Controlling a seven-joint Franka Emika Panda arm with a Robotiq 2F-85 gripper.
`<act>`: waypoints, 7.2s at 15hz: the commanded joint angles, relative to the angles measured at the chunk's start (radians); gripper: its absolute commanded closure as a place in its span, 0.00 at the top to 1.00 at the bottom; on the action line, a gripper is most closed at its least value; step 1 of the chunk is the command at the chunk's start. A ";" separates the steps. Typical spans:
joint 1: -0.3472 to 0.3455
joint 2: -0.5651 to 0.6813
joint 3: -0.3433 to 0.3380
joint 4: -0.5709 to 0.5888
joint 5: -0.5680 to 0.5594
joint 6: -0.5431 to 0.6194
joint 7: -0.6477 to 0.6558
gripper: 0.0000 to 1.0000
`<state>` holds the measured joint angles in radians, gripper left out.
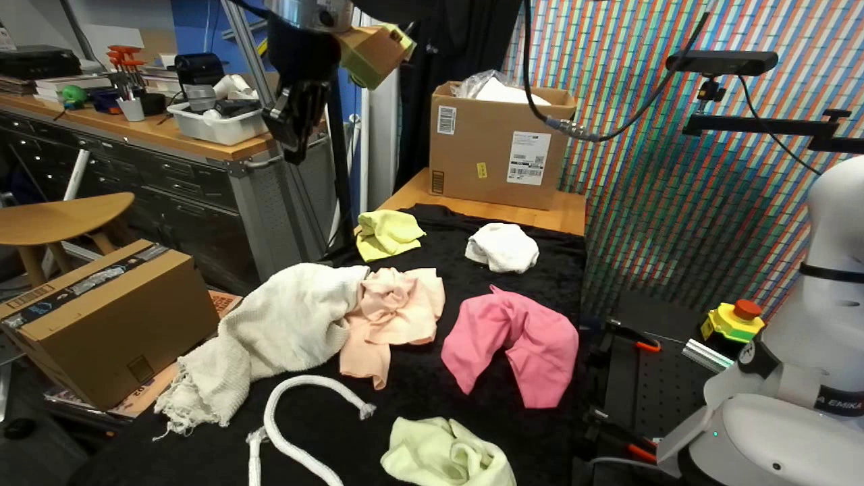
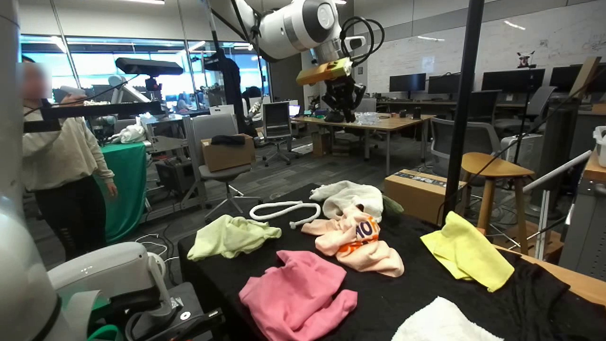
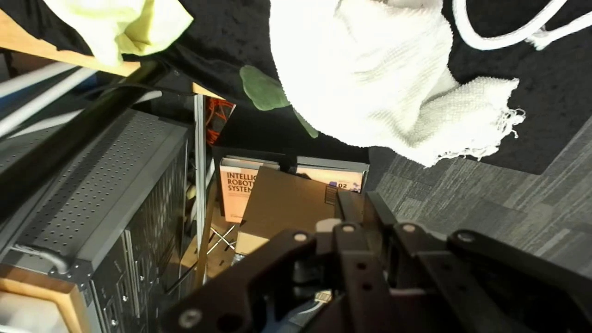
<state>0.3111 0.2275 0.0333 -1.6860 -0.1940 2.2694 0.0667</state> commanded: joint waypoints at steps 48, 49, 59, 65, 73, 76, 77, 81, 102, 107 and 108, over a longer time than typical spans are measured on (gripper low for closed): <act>-0.016 0.206 0.181 -0.346 0.496 -0.314 0.305 1.00; -0.015 0.211 0.181 -0.349 0.499 -0.306 0.302 1.00; -0.028 0.251 0.193 -0.389 0.621 -0.286 0.261 1.00; -0.032 0.251 0.197 -0.405 0.660 -0.285 0.212 0.56; -0.051 0.223 0.201 -0.408 0.682 -0.271 0.105 0.02; -0.065 0.201 0.203 -0.406 0.681 -0.265 0.051 0.04; -0.073 0.182 0.204 -0.409 0.686 -0.263 0.032 0.04; -0.100 0.098 0.192 -0.414 0.678 -0.223 -0.014 0.05; -0.233 0.021 0.083 0.006 0.632 -0.215 -0.086 0.04; -0.237 0.074 0.074 0.117 0.608 -0.203 -0.075 0.05; -0.236 0.086 0.074 0.135 0.603 -0.207 -0.074 0.05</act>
<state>0.0771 0.2601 0.1040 -1.6425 0.4338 2.0708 -0.0201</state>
